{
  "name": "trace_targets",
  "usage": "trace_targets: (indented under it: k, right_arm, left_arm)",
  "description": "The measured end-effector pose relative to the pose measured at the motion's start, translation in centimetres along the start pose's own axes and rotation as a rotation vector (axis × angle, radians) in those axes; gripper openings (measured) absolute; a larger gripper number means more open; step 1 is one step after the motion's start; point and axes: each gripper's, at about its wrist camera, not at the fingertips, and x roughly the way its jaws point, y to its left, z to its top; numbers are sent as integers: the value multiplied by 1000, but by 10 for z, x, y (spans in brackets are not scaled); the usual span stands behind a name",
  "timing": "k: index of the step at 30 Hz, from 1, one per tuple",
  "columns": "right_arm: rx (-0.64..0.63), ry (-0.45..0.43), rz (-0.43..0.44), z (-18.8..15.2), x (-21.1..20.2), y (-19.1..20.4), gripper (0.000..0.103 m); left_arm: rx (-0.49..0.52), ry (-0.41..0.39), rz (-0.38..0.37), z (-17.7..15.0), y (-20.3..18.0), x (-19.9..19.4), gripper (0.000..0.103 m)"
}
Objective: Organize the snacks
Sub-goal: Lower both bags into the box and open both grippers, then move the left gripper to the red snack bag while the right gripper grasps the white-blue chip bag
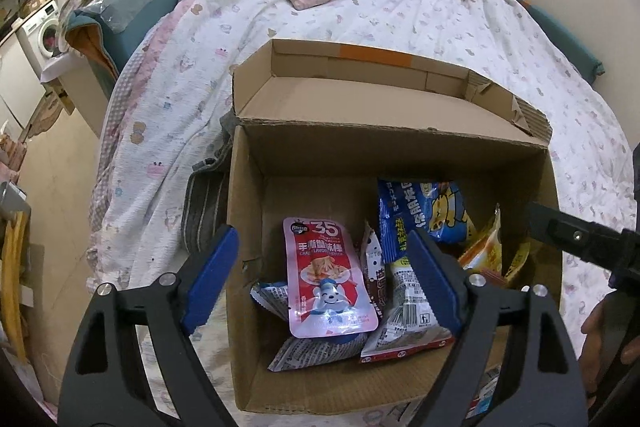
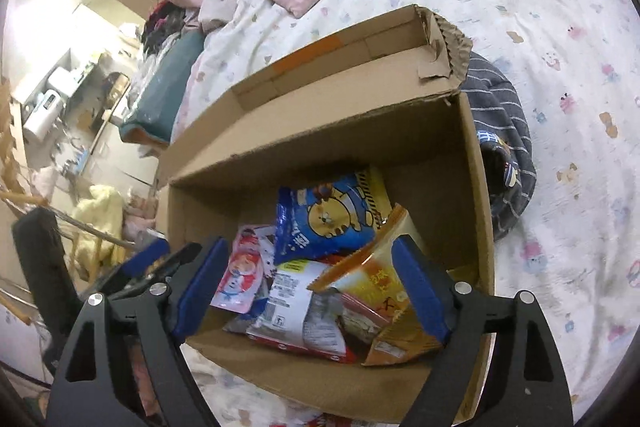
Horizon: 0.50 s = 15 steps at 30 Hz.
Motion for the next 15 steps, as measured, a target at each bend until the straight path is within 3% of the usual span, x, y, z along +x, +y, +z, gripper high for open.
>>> trace_targets:
  k: [15]
  right_arm:
    - [9,-11,6,-1,-12,2,86]
  left_arm:
    - [-34,17,-1,-8,11,-9,84]
